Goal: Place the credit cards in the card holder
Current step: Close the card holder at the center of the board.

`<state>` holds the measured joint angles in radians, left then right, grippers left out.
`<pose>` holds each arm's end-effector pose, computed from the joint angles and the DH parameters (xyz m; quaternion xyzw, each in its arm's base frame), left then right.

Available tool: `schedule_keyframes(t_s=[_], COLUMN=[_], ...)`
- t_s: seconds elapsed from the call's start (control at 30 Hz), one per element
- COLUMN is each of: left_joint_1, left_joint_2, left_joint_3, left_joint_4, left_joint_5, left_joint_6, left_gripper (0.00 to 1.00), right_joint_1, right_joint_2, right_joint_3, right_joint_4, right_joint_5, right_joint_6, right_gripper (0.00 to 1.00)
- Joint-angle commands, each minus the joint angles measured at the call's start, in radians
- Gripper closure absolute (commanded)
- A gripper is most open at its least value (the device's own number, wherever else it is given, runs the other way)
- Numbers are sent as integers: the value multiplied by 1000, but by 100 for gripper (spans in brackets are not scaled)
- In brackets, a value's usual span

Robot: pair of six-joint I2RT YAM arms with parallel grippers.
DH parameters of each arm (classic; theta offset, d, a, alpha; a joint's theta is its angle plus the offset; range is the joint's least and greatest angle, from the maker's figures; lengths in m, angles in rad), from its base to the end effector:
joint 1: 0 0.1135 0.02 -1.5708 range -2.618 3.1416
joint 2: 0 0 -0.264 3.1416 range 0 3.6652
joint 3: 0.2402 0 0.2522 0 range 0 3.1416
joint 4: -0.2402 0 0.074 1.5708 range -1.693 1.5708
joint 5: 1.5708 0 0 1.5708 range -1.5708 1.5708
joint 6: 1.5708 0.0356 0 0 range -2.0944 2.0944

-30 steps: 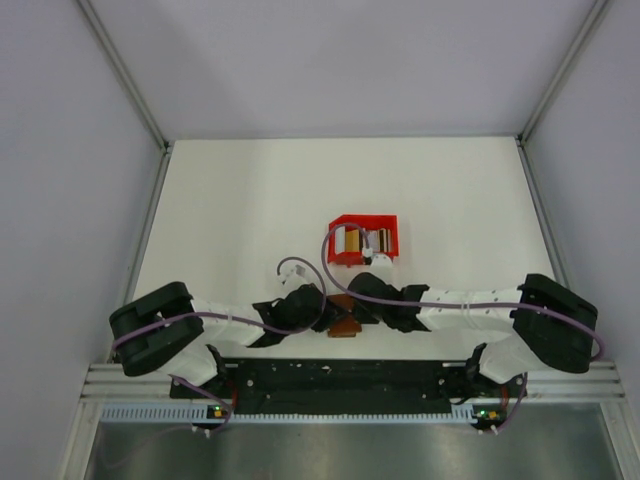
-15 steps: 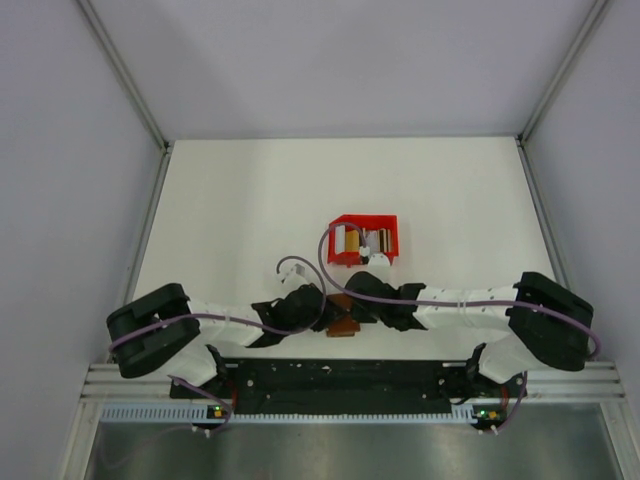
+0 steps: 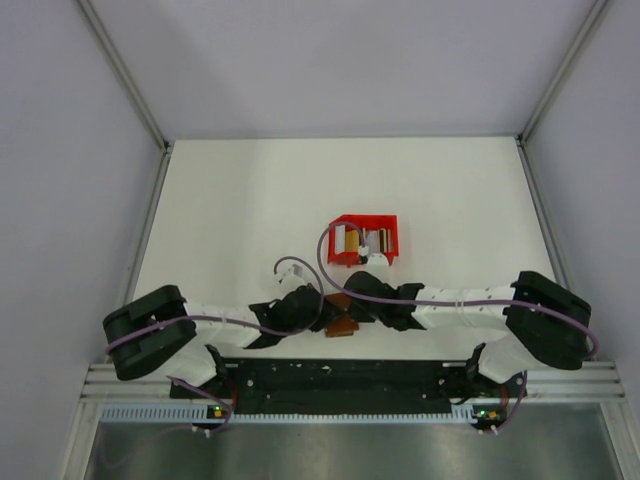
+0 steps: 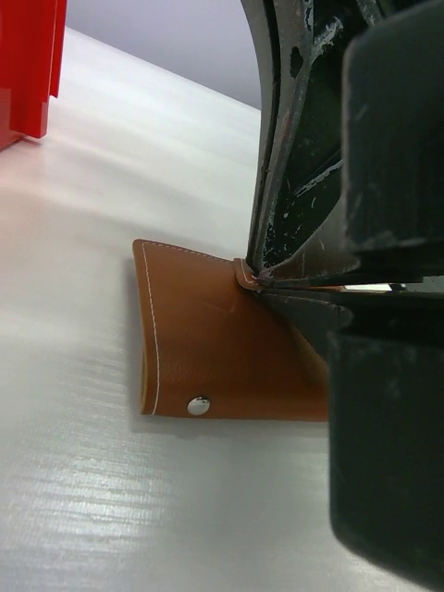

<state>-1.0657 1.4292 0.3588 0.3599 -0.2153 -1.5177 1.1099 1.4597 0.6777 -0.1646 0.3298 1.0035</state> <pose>0.1205 -0.2023 0.1178 -0.2461 0.8706 -0.3716 0.2081 0.1303 0.2365 0.1584 0.0004 0.9401 0.1869 0.2850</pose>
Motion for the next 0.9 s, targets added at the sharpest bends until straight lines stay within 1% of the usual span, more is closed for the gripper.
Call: schedule_keyframes(t_s=[0.0, 0.4, 0.53, 0.63, 0.73, 0.87], left_joint_1=[-5, -7, -7, -5, -5, -4], left_joint_2=[42, 65, 128, 197, 200, 189], left_joint_3=[-100, -95, -78, -69, -49, -69], left_joint_4=[-368, -375, -414, -403, -443, -460], left_joint_5=[-21, -27, 2, 48, 57, 76], left_joint_6=[59, 47, 13, 4, 11, 13], left_gripper=[100, 100, 100, 100, 100, 100], right_joint_1=[4, 2, 5, 16, 34, 48], right_joint_2=[68, 62, 68, 82, 102, 120], right_joint_3=[-29, -15, 0, 32, 77, 103], right_joint_4=[-59, -70, -85, -125, -173, -181], right_joint_5=[-2, 3, 9, 25, 52, 48], right_joint_6=[-9, -20, -28, -42, -52, -55], right_gripper=[100, 100, 100, 100, 100, 100])
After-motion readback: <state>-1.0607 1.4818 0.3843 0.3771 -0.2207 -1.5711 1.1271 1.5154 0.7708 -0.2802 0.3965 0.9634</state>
